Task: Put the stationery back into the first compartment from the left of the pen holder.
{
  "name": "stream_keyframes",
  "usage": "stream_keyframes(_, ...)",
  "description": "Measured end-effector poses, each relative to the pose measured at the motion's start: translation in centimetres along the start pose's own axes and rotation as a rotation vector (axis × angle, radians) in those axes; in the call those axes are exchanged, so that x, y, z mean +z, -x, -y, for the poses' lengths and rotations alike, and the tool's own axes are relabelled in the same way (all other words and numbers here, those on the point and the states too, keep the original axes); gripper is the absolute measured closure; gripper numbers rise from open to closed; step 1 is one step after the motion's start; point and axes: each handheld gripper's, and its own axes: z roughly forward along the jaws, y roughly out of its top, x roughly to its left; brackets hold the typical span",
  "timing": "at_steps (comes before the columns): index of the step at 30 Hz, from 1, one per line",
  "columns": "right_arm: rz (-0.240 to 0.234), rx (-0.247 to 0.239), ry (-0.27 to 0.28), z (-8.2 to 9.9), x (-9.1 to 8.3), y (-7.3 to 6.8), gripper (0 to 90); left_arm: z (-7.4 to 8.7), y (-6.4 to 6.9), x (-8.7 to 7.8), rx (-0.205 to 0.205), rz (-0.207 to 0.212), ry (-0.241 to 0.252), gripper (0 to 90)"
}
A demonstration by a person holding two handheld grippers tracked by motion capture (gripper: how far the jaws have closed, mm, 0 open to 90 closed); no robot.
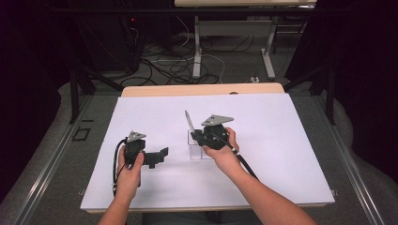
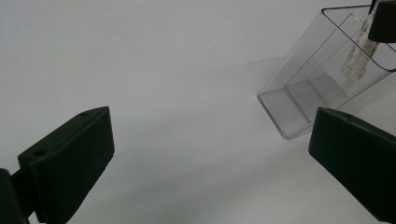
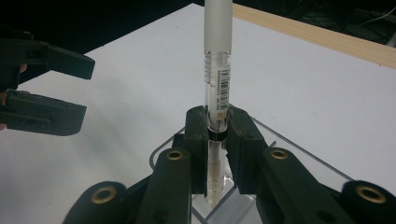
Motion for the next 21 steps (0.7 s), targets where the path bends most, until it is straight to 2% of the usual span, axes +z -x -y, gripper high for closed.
stream_keyframes(11,0.002,0.011,-0.039,0.07,0.10,0.08,78.3,0.03,0.05,0.05,0.004,-0.001,-0.003,0.2)
stream_keyframes(13,-0.006,0.015,-0.023,0.17,0.24,0.07,77.2,0.02,0.07,0.06,0.004,-0.002,-0.002,0.2)
stream_keyframes(14,-0.004,0.013,-0.048,0.12,0.11,0.06,76.5,0.02,0.05,0.05,0.008,-0.004,-0.005,0.2)
stream_keyframes(17,-0.005,0.008,-0.026,0.12,0.02,0.13,71.1,0.09,0.02,0.06,0.013,-0.006,-0.010,0.2)
stream_keyframes(18,-0.006,0.022,-0.022,0.11,-0.09,0.11,68.6,0.09,0.01,0.06,0.011,-0.004,-0.011,0.2)
stream_keyframes(19,-0.009,0.014,-0.036,0.03,-0.33,0.22,66.3,0.07,0.00,0.05,0.012,-0.004,-0.010,0.2)
stream_keyframes(20,-0.011,0.017,-0.013,0.06,-0.37,0.30,63.2,0.04,-0.01,0.05,0.013,-0.005,-0.007,0.2)
stream_keyframes(21,-0.014,0.026,-0.024,0.00,-0.61,0.36,60.4,-0.01,0.01,0.00,0.006,-0.004,-0.012,0.2)
